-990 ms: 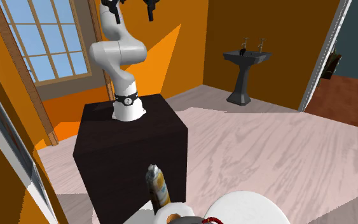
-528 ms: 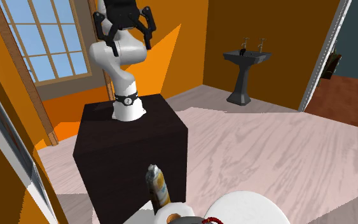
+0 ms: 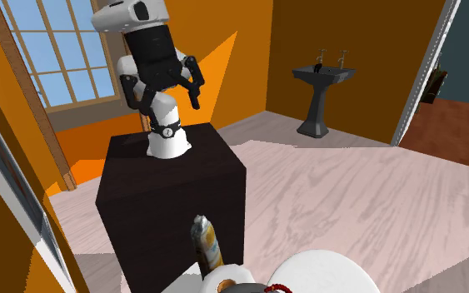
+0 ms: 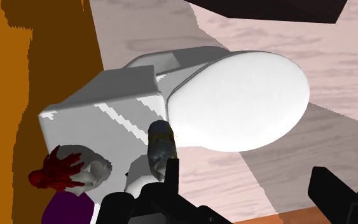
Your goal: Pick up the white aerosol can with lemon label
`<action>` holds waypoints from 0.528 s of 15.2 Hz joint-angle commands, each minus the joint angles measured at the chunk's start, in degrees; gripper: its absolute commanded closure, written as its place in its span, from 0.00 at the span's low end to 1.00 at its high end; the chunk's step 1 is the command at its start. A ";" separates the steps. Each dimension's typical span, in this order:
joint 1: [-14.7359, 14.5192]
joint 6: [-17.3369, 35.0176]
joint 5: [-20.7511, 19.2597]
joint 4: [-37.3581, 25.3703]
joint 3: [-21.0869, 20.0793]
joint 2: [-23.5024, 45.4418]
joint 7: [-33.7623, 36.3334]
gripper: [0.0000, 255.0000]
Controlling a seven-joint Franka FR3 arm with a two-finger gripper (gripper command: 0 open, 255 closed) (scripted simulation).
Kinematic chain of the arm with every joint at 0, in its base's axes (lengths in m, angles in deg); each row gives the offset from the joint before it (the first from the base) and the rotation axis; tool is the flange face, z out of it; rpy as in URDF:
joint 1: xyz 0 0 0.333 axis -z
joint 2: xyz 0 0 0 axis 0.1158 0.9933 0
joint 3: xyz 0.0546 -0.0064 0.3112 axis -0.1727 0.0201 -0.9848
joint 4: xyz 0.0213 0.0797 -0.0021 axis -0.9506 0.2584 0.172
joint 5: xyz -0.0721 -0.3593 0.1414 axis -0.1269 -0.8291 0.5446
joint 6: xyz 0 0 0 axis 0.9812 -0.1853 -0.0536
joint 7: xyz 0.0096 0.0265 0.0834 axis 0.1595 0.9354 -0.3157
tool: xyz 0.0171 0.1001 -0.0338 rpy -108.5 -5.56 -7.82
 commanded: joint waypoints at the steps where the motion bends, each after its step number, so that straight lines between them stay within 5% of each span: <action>1: -0.81 3.26 1.41 -0.19 1.50 3.63 -3.85 0.00; 8: -4.09 12.46 10.71 -4.86 5.40 19.78 -18.96 0.00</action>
